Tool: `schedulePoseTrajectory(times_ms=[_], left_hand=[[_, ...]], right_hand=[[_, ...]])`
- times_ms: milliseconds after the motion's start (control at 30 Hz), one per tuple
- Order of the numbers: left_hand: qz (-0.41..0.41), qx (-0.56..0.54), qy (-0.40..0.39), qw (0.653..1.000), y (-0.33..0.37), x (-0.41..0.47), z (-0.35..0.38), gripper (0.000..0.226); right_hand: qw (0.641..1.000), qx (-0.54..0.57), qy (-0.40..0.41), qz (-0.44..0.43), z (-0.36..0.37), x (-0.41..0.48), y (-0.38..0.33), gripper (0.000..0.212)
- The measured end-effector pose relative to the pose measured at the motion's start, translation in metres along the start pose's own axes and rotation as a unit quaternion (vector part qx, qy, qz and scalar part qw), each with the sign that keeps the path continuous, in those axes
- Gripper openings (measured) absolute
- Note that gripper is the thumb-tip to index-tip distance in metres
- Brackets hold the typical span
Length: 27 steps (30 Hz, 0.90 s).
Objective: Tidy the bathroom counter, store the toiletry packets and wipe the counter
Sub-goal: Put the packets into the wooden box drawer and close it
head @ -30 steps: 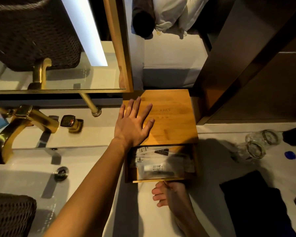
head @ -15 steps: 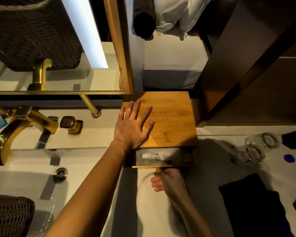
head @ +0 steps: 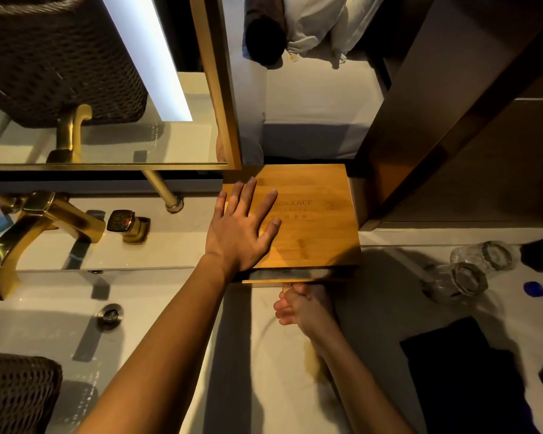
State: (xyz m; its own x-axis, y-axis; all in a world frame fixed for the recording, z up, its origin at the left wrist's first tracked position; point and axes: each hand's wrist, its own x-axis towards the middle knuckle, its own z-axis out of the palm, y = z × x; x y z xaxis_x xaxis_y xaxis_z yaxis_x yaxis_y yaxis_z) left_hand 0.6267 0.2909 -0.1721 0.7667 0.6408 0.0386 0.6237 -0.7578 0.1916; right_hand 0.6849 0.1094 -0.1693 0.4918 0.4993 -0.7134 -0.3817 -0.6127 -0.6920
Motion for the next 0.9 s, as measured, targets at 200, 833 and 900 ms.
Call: schedulePoseTrajectory(times_ms=[200, 833, 900], left_hand=[[0.002, 0.001, 0.001, 1.000, 0.000, 0.000, -0.001, 0.063], [-0.047, 0.007, -0.032, 0.998, 0.009, -0.016, -0.001, 0.066], [-0.062, 0.006, -0.048, 0.997, 0.012, -0.030, -0.001, 0.064]], right_hand=[[1.000, 0.006, -0.010, 0.005, 0.003, 0.010, -0.013, 0.027], [0.993, -0.077, -0.091, -0.018, -0.019, 0.012, -0.019, 0.034], [0.969, -0.225, -0.039, -0.094, -0.033, 0.012, -0.007, 0.046]])
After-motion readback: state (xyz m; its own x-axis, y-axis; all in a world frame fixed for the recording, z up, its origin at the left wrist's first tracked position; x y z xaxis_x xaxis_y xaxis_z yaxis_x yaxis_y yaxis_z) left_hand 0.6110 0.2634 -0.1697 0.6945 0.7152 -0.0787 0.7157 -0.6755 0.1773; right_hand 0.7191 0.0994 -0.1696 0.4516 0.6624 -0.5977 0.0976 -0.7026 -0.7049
